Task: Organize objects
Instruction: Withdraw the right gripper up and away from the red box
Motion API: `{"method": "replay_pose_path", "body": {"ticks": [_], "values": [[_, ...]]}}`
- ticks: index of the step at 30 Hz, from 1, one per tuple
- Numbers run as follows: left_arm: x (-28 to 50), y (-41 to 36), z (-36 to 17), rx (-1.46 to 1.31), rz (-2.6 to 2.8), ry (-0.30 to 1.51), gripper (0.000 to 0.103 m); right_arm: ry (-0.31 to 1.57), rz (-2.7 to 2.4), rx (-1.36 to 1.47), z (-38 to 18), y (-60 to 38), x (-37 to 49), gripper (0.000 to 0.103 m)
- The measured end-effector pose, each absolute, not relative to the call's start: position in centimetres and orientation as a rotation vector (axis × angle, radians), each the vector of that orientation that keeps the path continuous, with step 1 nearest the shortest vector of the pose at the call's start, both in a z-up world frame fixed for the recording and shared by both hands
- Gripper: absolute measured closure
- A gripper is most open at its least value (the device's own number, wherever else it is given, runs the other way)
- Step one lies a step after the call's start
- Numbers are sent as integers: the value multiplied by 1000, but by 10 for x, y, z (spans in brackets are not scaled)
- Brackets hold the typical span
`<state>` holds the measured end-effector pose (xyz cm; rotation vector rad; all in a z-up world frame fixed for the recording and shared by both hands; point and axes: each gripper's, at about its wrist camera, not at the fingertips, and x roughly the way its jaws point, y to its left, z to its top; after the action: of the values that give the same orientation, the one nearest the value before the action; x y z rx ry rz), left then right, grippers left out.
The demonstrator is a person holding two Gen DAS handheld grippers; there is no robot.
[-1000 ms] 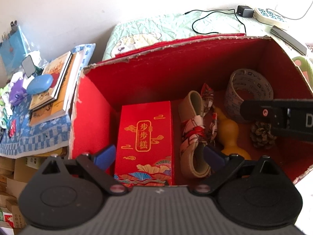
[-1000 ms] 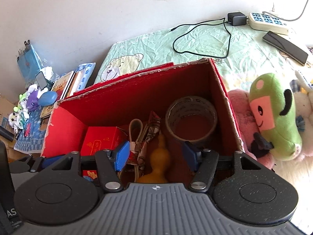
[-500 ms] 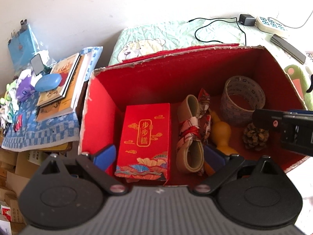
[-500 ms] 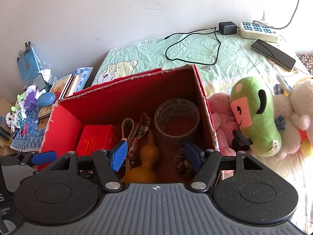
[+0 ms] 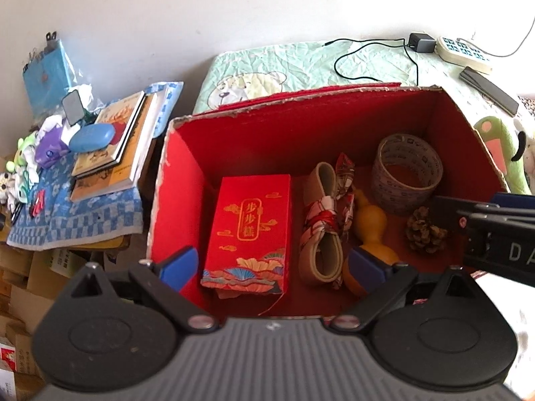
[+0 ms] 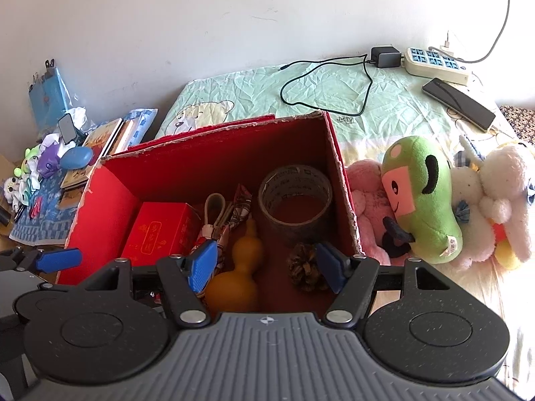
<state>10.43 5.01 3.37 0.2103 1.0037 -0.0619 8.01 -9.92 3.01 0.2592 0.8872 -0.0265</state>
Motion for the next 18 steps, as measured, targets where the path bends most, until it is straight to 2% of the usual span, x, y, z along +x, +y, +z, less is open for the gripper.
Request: {"method": "replay_pose_path", "body": {"ticks": [18], "values": [[96, 52, 39, 193, -40, 1002, 4, 865, -84, 216, 38, -94, 72, 29]]}}
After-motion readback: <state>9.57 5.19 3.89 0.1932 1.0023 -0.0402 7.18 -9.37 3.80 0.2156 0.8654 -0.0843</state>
